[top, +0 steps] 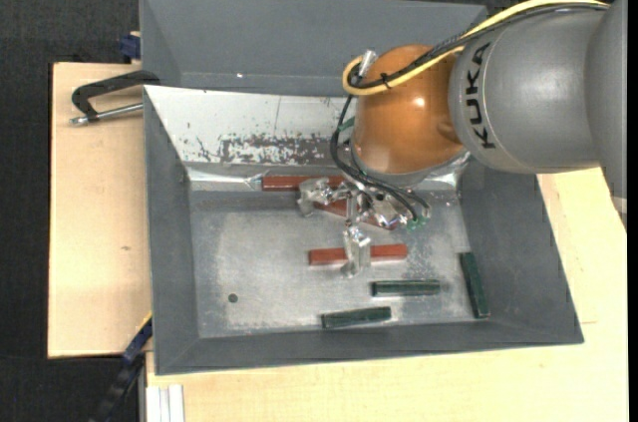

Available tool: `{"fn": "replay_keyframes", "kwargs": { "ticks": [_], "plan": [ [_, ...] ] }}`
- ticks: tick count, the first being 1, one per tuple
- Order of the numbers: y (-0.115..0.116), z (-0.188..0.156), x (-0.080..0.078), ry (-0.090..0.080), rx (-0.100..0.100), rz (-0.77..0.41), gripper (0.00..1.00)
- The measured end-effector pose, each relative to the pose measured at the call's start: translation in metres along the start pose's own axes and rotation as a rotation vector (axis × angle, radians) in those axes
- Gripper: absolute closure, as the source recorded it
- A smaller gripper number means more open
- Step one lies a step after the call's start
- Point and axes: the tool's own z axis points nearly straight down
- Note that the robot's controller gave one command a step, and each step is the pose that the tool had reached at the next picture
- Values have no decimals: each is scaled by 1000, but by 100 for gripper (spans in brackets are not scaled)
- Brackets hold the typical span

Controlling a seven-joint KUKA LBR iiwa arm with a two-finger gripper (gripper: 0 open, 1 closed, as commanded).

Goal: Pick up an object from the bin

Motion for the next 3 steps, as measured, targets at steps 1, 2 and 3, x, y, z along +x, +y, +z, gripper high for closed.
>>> {"fn": "replay_keyframes", "kwargs": {
  "ticks": [1, 2, 3],
  "plan": [
    [6, 30, 28, -4, 0, 166, 100],
    [6, 30, 28, -4, 0, 166, 100],
    [14, -121, 33, -10, 3, 146, 100]
  ]
}}
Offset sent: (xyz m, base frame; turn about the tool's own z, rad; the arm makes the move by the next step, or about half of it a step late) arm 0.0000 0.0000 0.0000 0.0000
